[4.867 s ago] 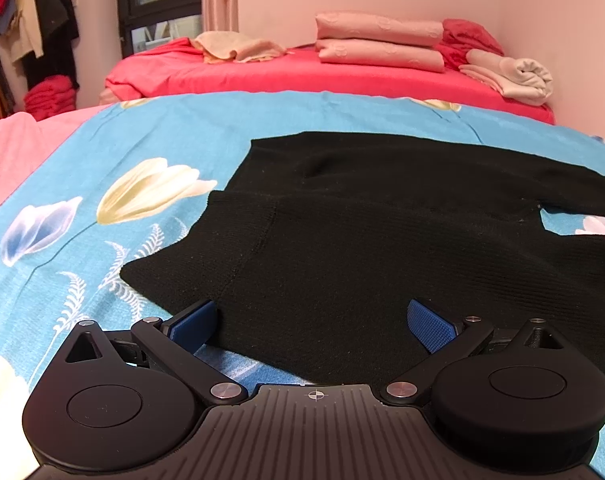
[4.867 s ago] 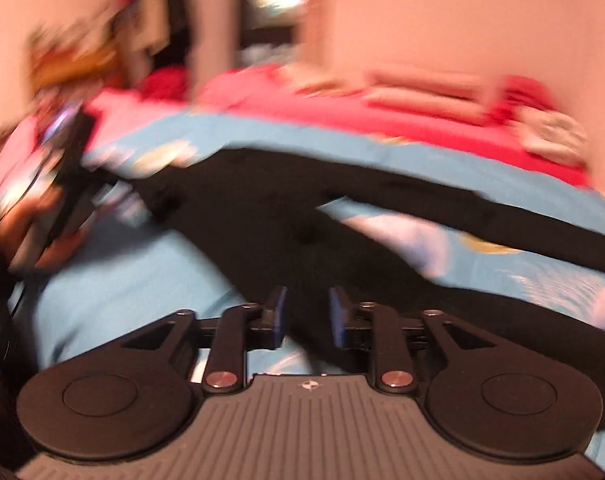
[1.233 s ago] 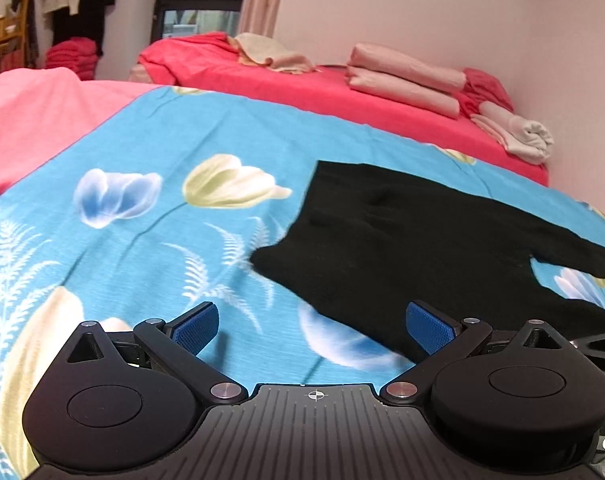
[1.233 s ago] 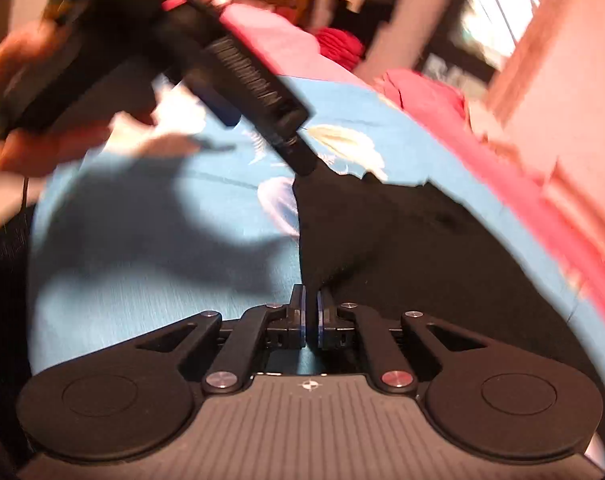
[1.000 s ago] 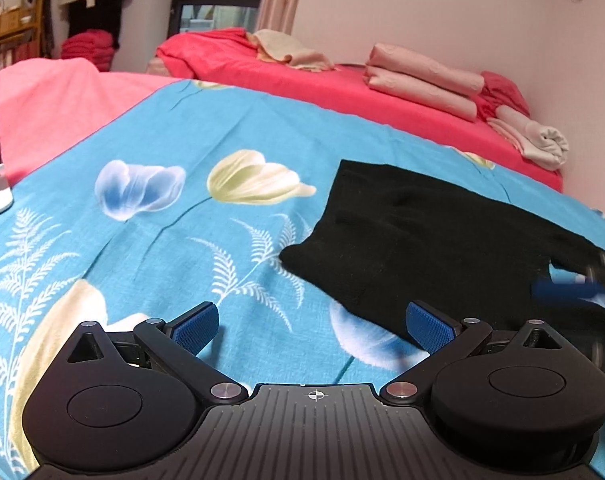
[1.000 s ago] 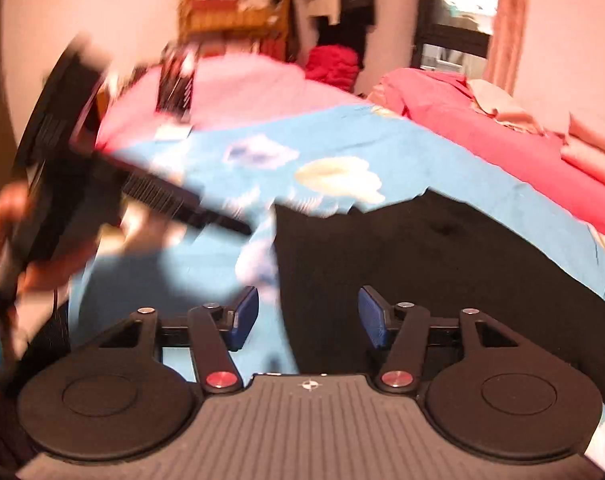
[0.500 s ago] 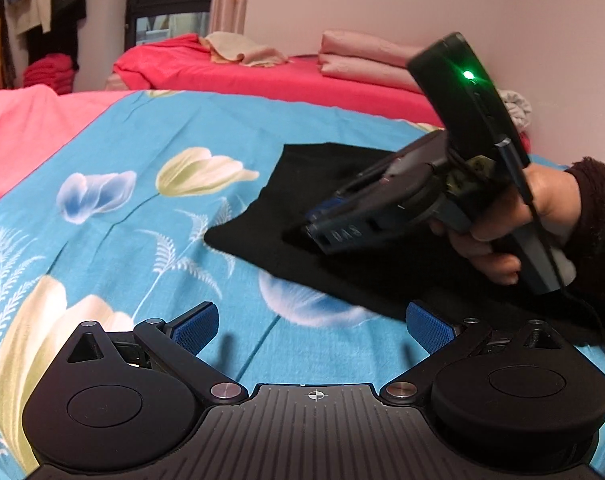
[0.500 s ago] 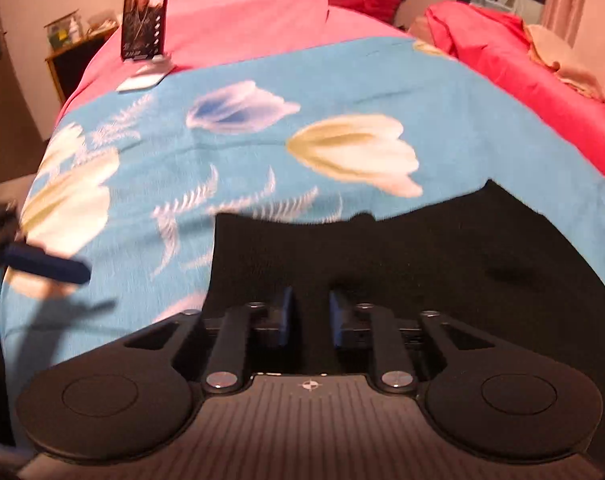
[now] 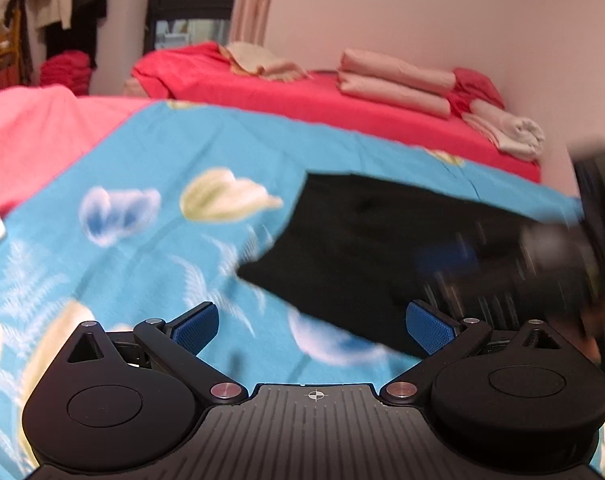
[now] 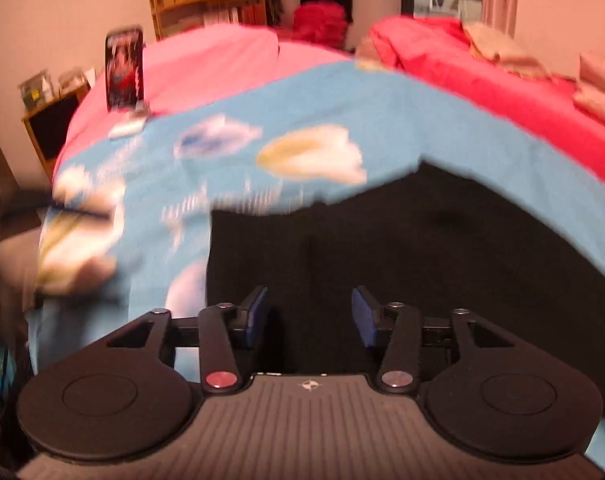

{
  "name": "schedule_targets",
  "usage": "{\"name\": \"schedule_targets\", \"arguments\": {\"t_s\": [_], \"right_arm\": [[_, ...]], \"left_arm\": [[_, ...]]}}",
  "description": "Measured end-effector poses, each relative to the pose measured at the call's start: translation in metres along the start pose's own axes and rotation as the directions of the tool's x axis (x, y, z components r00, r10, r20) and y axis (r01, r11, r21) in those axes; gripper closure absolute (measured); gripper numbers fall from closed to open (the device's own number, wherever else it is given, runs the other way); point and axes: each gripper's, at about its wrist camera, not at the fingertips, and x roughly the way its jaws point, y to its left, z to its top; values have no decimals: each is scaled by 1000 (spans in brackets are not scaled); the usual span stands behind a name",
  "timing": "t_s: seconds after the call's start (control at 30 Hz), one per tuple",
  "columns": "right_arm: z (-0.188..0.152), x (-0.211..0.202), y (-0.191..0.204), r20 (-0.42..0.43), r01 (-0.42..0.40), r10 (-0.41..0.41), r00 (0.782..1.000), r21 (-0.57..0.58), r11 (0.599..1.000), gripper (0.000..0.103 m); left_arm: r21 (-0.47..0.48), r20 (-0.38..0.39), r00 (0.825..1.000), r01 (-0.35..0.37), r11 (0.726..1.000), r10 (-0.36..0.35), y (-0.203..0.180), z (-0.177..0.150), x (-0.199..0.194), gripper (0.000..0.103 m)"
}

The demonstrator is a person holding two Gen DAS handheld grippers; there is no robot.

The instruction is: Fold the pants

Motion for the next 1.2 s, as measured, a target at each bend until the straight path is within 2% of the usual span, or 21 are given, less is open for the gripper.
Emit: {"name": "schedule_targets", "arguments": {"t_s": [0.07, 0.13, 0.17, 0.2, 0.23, 0.27, 0.33, 0.4, 0.43, 0.5, 0.57, 0.63, 0.7, 0.77, 0.8, 0.9, 1.0, 1.07, 1.13, 1.17, 1.2], "right_arm": [[-24, -2, 21, -20, -46, 45, 999, -33, 998, 64], [-41, -9, 57, 62, 69, -58, 996, -185, 980, 64], [-44, -11, 69, 87, 111, -92, 992, -243, 964, 63], [-45, -14, 78, 90, 105, -83, 992, -272, 957, 51], [-45, -17, 83, 78, 65, -44, 996, -287, 956, 43], [-46, -22, 88, 74, 31, -9, 997, -305, 952, 40], [-51, -36, 101, 99, 46, -11, 995, -363, 931, 33], [-53, -53, 106, 124, 47, 4, 992, -405, 913, 33], [-52, -63, 103, 130, 30, 24, 991, -396, 918, 32], [-45, -82, 87, 151, -10, 63, 987, -331, 944, 30], [-35, -98, 56, 194, -45, 92, 977, -234, 971, 26], [-21, -103, 18, 262, -54, 78, 962, -98, 994, 21], [-6, -94, -24, 302, -14, -10, 953, 77, 997, 21], [6, -75, -62, 277, 73, -139, 951, 235, 969, 25], [11, -66, -76, 245, 124, -196, 950, 281, 952, 30], [22, -39, -96, 134, 250, -302, 944, 309, 918, 38], [23, -23, -100, 118, 246, -294, 948, 310, 918, 43], [19, -15, -102, 104, 241, -286, 953, 311, 919, 45], [16, -6, -109, 78, 235, -272, 959, 312, 921, 45], [16, 3, -112, 57, 237, -268, 962, 315, 919, 45], [14, 9, -119, 37, 242, -267, 963, 318, 917, 46]], "left_arm": [[4, 16, 1000, -13, 1000, 13, -2, 16, 4, 0], [17, 12, 1000, -25, 1000, 25, -12, 34, 19, 0], [18, 6, 1000, -8, 1000, 8, -18, 43, 29, 0], [17, -1, 1000, 23, 1000, -23, -24, 52, 42, 0], [18, -17, 998, 58, 998, -57, -31, 59, 58, 0], [17, -39, 996, 80, 997, -79, -39, 64, 75, 0], [10, -123, 988, 99, 995, -97, -49, 67, 113, 0], [14, -231, 971, 67, 998, -62, -52, 57, 149, 0], [17, -278, 960, 33, 999, -27, -50, 49, 162, 0], [107, -202, 979, -7, 994, 28, -52, 35, 156, 0], [122, -181, 983, -8, 993, 30, -50, 28, 149, 0], [122, -182, 982, -17, 992, 39, -47, 27, 144, 0], [118, -203, 977, -39, 992, 63, -45, 31, 140, 0], [90, -219, 973, -55, 994, 73, -43, 41, 133, 0], [76, -209, 976, -48, 996, 63, -44, 49, 128, 0], [66, -143, 990, -2, 998, 12, -52, 72, 119, 0], [78, -109, 994, 14, 997, -5, -68, 82, 135, 0], [64, -178, 984, 18, 998, -7, -72, 76, 165, 0], [62, -273, 962, -12, 998, 29, -70, 57, 197, 0], [116, -188, 981, -34, 993, 56, -73, 47, 193, 0], [132, -175, 983, -30, 991, 53, -74, 44, 190, 0]]}}
